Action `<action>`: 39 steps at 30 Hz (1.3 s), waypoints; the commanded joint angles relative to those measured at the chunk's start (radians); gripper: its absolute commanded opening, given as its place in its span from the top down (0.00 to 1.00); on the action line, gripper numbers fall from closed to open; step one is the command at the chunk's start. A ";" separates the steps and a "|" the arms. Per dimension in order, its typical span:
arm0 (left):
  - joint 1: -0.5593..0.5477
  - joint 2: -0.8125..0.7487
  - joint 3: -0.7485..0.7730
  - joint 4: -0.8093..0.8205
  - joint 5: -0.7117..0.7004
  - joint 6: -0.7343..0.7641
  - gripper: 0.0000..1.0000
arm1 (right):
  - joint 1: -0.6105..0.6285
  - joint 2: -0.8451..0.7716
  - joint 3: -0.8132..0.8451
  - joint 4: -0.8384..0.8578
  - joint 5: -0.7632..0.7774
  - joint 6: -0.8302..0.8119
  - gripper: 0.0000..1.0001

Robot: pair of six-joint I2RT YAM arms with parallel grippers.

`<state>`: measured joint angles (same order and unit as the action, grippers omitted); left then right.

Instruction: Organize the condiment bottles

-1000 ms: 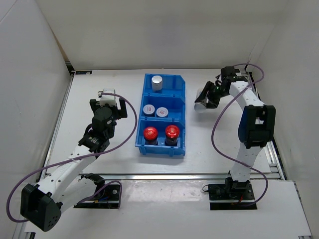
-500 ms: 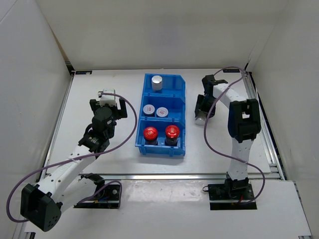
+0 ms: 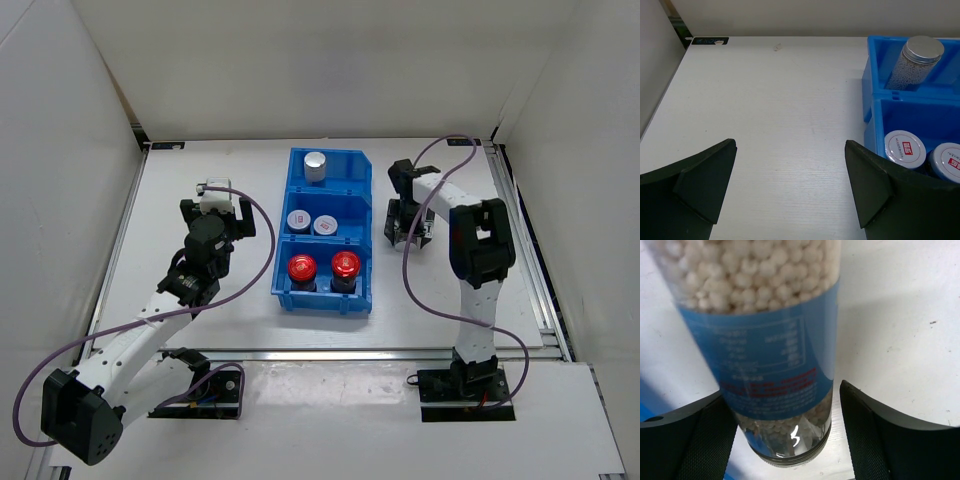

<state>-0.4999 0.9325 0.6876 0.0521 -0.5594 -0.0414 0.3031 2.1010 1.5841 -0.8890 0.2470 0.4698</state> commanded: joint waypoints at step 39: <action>-0.005 0.005 0.036 -0.009 0.026 -0.009 0.00 | 0.054 -0.237 0.039 -0.080 0.136 -0.040 0.91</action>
<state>-0.4999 0.9417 0.6876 0.0521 -0.5529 -0.0425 0.3496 1.9263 1.5570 -0.9356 0.3450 0.4519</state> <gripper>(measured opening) 0.998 0.657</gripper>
